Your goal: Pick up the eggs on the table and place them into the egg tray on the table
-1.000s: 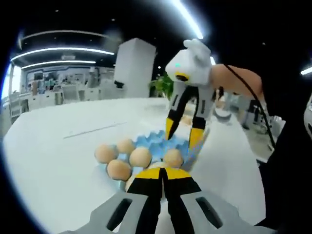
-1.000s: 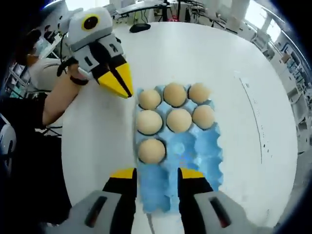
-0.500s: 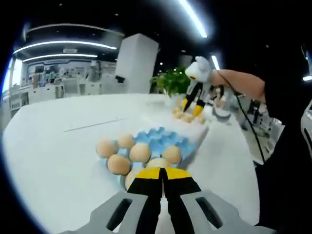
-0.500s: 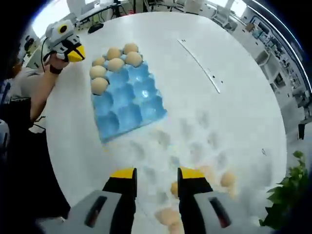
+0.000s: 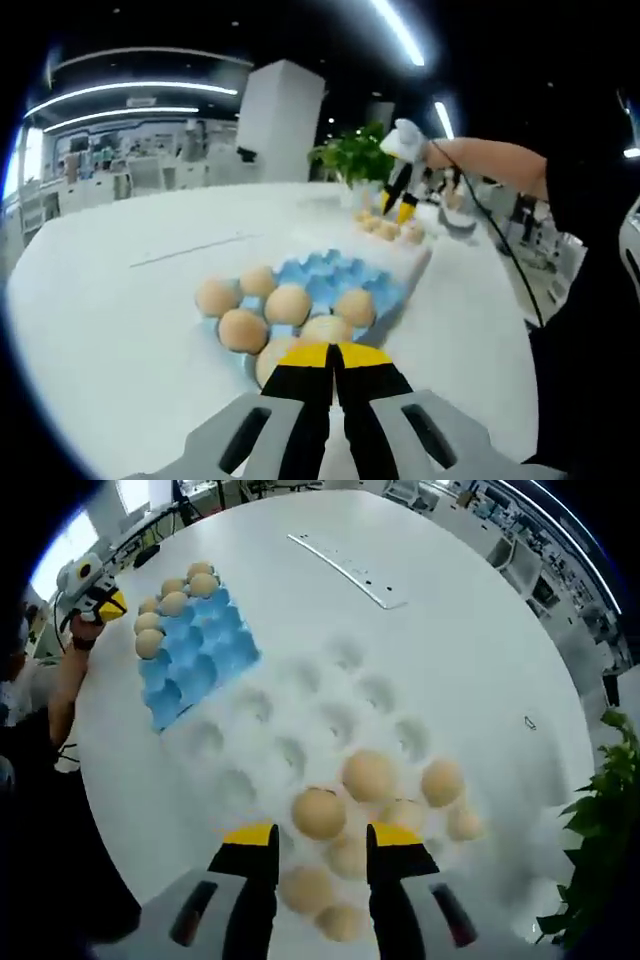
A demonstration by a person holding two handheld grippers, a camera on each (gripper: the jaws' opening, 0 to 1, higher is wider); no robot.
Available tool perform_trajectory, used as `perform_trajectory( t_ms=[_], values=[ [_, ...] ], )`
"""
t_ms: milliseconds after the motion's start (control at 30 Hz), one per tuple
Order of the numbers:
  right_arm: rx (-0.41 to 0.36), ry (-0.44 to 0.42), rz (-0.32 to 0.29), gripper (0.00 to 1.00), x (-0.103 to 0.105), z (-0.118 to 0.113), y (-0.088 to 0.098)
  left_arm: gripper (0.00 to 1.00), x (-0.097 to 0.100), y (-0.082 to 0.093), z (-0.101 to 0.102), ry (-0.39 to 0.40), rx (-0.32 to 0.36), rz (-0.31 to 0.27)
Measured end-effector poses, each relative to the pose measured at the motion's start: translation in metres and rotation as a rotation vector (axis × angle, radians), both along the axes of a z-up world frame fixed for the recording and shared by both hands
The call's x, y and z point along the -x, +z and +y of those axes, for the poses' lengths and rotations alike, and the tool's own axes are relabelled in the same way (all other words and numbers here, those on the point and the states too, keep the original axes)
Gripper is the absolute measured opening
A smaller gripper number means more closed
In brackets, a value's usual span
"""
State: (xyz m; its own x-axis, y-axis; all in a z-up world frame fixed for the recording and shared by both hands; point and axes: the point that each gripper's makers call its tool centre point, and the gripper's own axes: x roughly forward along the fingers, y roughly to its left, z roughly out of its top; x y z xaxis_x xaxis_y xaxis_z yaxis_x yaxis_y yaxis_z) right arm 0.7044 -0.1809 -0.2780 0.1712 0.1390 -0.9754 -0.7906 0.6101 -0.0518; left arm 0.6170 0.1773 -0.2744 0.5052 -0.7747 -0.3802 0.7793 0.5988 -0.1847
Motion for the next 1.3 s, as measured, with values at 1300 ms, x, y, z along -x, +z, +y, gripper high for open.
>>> perform_trajectory(
  t_ms=[1300],
  values=[
    [0.194, -0.047, 0.218, 0.28, 0.016, 0.01, -0.054, 0.0, -0.003, 0.017, 0.012, 0.061, 0.106, -0.038]
  ],
)
